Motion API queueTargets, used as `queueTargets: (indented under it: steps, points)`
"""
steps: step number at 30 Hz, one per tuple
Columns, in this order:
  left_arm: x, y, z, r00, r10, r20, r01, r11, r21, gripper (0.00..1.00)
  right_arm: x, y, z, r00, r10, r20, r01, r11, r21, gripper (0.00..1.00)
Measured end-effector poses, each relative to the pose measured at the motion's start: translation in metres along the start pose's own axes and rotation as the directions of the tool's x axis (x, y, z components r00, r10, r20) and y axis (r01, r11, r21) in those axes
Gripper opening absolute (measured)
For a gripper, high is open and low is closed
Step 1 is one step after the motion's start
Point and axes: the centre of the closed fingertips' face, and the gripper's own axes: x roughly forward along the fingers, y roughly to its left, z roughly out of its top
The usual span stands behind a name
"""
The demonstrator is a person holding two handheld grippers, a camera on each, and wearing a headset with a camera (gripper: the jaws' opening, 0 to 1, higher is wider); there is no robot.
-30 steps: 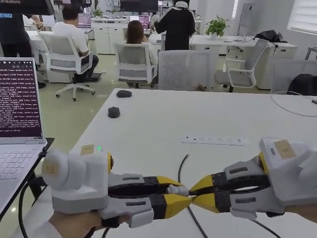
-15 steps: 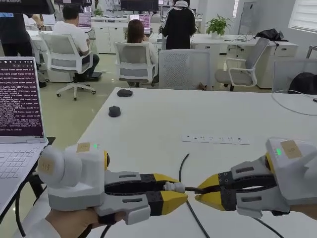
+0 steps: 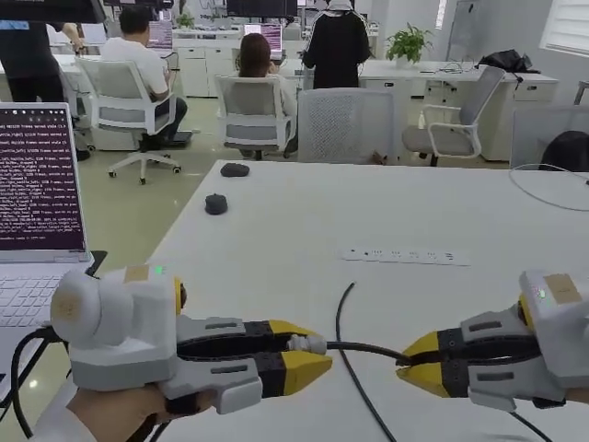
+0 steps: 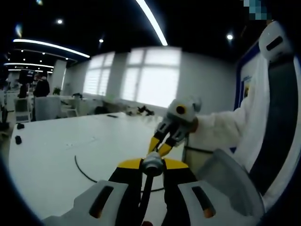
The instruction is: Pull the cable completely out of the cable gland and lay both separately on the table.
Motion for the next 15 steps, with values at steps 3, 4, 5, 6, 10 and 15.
queueTargets:
  steps: [3, 4, 5, 6, 10, 15]
  points:
    - [-0.0022, 0.0023, 0.0007, 1.0000, 0.009, 0.002, -0.009, 1.000, 0.001, 0.17, -0.0024, -0.0010, -0.0054, 1.0000, -0.006, -0.004, 0.007, 1.000, 0.016, 0.04]
    - [-0.0020, 0.0023, 0.0005, 1.0000, 0.008, 0.001, -0.008, 1.000, 0.003, 0.17, -0.0024, -0.0002, -0.0049, 1.0000, -0.006, -0.001, 0.006, 1.000, 0.022, 0.04]
    - [-0.0014, 0.0017, 0.0001, 1.0000, 0.006, -0.001, -0.006, 1.000, 0.003, 0.17, -0.0022, 0.0003, -0.0044, 1.0000, -0.005, 0.001, 0.005, 1.000, 0.023, 0.04]
    - [-0.0010, 0.0013, 0.0001, 1.0000, 0.004, -0.001, -0.004, 1.000, 0.004, 0.17, -0.0020, 0.0007, -0.0050, 1.0000, -0.007, -0.004, 0.007, 1.000, 0.022, 0.04]
    - [0.0003, 0.0006, 0.0003, 1.0000, 0.001, 0.000, -0.001, 1.000, 0.005, 0.17, -0.0013, 0.0008, -0.0075, 0.9999, -0.008, -0.013, 0.008, 1.000, 0.026, 0.04]
    - [0.0006, -0.0001, 0.0001, 1.0000, -0.002, -0.003, 0.002, 1.000, 0.007, 0.17, -0.0015, 0.0016, -0.0077, 0.9999, -0.008, -0.011, 0.008, 0.999, 0.040, 0.04]
